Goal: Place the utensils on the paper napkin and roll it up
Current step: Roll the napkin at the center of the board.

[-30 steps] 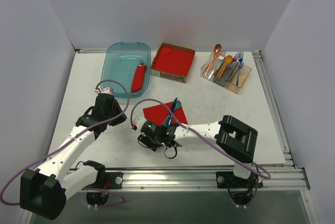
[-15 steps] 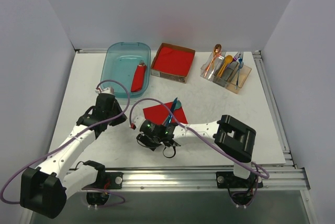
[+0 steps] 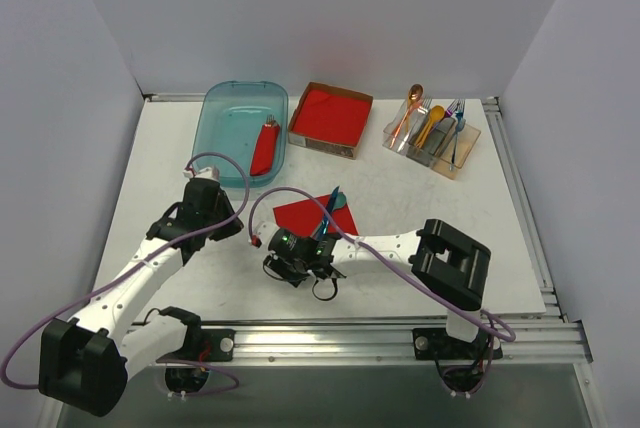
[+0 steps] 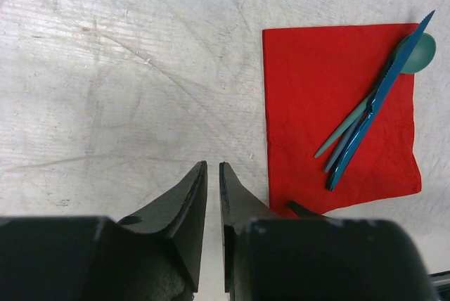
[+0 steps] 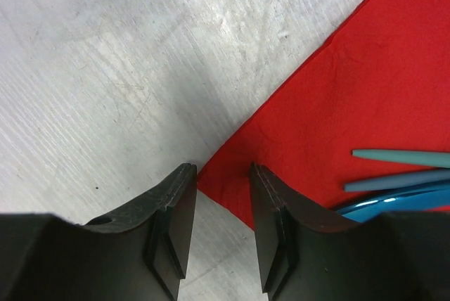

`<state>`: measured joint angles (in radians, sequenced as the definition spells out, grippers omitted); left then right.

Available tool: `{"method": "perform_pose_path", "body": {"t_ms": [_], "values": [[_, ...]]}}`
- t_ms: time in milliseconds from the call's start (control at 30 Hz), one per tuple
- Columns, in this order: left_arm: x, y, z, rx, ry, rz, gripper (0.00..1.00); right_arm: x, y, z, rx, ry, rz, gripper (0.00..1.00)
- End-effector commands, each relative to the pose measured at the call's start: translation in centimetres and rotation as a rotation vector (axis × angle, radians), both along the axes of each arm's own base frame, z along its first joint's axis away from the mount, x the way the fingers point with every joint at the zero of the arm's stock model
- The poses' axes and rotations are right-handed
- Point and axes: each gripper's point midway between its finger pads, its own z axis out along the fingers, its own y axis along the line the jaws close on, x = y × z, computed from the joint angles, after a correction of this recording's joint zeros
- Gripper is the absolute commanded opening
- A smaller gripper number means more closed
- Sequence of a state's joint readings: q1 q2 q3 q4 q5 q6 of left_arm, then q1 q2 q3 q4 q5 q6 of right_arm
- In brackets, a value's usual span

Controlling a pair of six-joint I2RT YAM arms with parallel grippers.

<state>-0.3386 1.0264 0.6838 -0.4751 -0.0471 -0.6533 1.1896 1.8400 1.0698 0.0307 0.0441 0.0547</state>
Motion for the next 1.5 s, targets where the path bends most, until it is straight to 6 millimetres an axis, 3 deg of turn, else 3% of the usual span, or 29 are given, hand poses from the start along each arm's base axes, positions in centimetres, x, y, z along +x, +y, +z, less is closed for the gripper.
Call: {"method": "perform_pose_path", "body": {"t_ms": [0, 200, 367, 633, 1000, 1467], "values": [[0.7, -0.2, 0.8, -0.009, -0.039, -0.011, 0.21, -0.7, -2.7, -0.2, -0.089, 0.029, -0.010, 0.36], [1.0, -0.4, 0.8, -0.010, -0.035, -0.017, 0.21, -1.0, -3.2, -1.1, -0.110, 0.046, -0.005, 0.33], [1.0, -0.4, 0.5, -0.009, -0.034, -0.017, 0.21, -0.7, -3.2, -1.5, -0.117, 0.037, -0.015, 0.20], [1.0, -0.3, 0.2, -0.003, -0.027, -0.018, 0.21, 1.1, -2.8, -0.1, -0.041, 0.044, -0.063, 0.03], [0.6, -0.7, -0.9, -0.004, -0.016, -0.036, 0.21, 2.5, -2.6, 2.8, 0.086, 0.083, -0.080, 0.02], [0.5, -1.6, -1.0, 0.004, -0.016, -0.058, 0.21, 1.4, -1.6, 4.1, 0.142, 0.153, 0.007, 0.03]]}}
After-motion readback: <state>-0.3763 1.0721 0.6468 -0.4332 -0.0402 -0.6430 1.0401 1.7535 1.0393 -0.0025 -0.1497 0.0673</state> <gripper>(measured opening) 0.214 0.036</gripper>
